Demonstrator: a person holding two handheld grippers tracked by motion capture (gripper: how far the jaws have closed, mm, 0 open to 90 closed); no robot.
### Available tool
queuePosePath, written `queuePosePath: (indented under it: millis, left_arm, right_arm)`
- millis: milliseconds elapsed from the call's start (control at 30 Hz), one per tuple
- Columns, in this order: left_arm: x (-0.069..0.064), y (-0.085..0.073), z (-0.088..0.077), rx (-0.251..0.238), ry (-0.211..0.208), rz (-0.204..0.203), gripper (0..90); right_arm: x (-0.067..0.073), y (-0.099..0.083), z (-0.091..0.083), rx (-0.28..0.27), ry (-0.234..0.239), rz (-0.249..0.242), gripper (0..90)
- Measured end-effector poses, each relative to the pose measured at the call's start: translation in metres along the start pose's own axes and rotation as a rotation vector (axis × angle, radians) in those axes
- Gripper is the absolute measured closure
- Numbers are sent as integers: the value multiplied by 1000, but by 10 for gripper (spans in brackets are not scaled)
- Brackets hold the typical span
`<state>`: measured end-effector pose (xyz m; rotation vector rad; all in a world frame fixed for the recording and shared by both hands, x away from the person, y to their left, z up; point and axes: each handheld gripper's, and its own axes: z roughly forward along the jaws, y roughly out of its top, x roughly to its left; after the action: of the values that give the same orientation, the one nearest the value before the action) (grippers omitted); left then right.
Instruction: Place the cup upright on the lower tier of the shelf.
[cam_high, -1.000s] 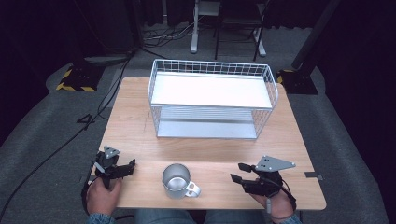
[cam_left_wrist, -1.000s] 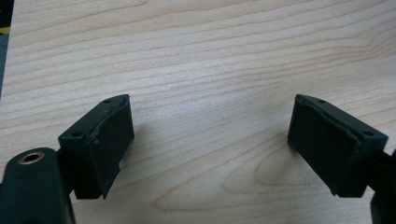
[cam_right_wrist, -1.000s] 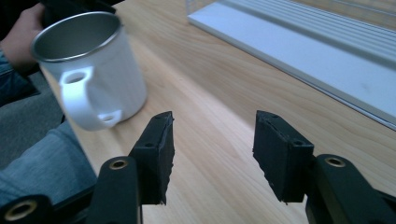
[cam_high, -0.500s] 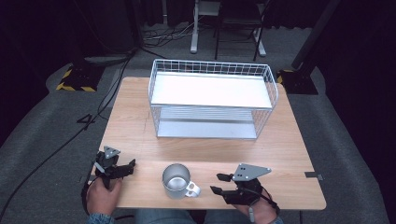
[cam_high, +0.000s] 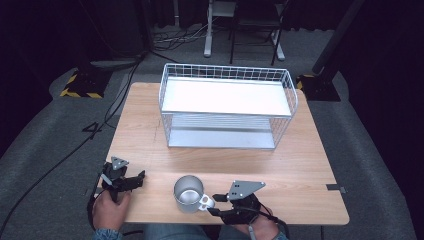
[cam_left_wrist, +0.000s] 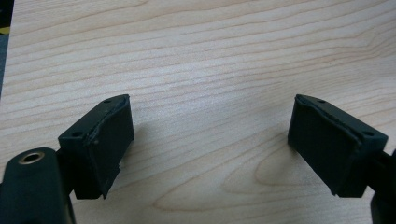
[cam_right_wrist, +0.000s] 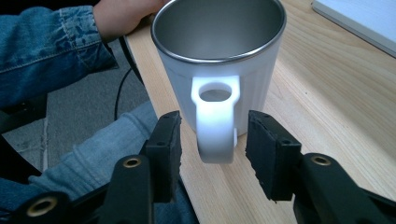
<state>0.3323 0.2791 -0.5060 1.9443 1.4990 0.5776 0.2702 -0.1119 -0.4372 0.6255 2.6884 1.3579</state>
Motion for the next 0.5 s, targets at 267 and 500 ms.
queuePosePath:
  millis: [267,500]
  left_arm:
    - [0,0,0,0,0,0,147]
    - [0,0,0,0,0,0,147]
  right_arm:
    - [1,3,13,36,-10,-5,613]
    - [3,6,20,50,-22,-16,651]
